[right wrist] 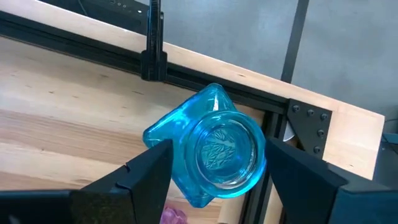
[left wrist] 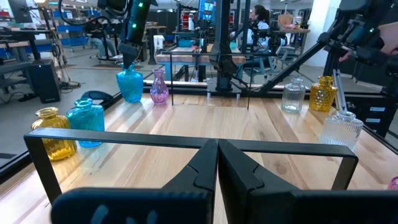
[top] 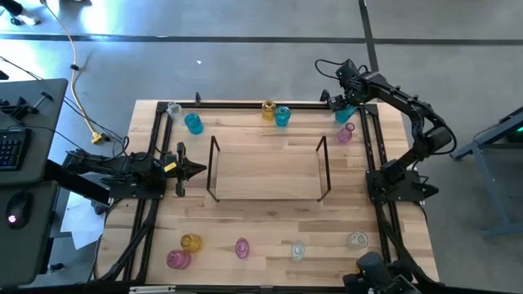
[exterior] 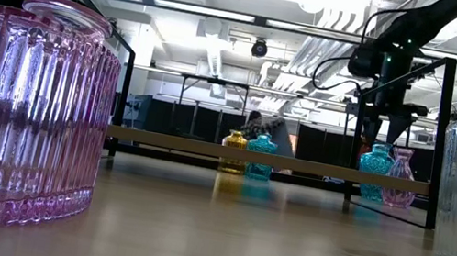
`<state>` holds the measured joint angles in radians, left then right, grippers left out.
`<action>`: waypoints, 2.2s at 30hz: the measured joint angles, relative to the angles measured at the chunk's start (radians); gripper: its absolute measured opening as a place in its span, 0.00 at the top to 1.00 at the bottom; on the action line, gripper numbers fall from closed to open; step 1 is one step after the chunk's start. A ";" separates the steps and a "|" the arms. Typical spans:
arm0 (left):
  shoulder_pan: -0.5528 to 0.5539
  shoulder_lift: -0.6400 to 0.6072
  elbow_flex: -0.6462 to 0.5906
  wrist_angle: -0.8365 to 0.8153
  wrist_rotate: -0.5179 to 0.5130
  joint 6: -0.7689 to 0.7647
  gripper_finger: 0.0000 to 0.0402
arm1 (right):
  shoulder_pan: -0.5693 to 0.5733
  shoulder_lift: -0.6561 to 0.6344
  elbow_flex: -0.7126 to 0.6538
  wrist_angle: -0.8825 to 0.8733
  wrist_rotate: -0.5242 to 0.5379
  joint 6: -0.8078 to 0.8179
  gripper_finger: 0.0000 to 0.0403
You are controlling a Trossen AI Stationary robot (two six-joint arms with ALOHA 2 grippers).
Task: Sort vases onto shelf
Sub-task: Put the right blue vase on the shelf
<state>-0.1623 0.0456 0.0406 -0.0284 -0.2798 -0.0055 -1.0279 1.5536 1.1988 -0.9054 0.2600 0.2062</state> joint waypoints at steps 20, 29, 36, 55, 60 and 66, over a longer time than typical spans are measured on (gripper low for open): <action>0.000 0.000 0.000 0.000 0.000 0.000 0.99 | 0.001 0.007 -0.006 -0.054 0.040 0.043 0.34; 0.000 0.000 0.000 0.000 0.000 -0.001 0.99 | 0.001 0.005 -0.005 -0.019 0.051 -0.003 0.33; 0.000 0.000 0.000 0.000 0.000 0.000 0.99 | 0.001 0.005 -0.005 0.014 -0.017 -0.005 0.34; 0.000 0.000 0.000 0.000 0.000 0.000 0.99 | 0.001 0.028 -0.001 0.007 -0.035 0.021 0.57; 0.000 0.000 0.000 0.000 0.000 -0.001 0.99 | 0.001 0.015 -0.002 -0.028 -0.050 0.016 0.56; 0.000 0.000 0.000 0.000 0.000 0.000 0.99 | 0.024 -0.030 -0.003 -0.059 -0.048 0.010 0.56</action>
<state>-0.1626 0.0459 0.0410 -0.0288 -0.2798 -0.0055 -1.0042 1.5239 1.1954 -0.9648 0.2116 0.2165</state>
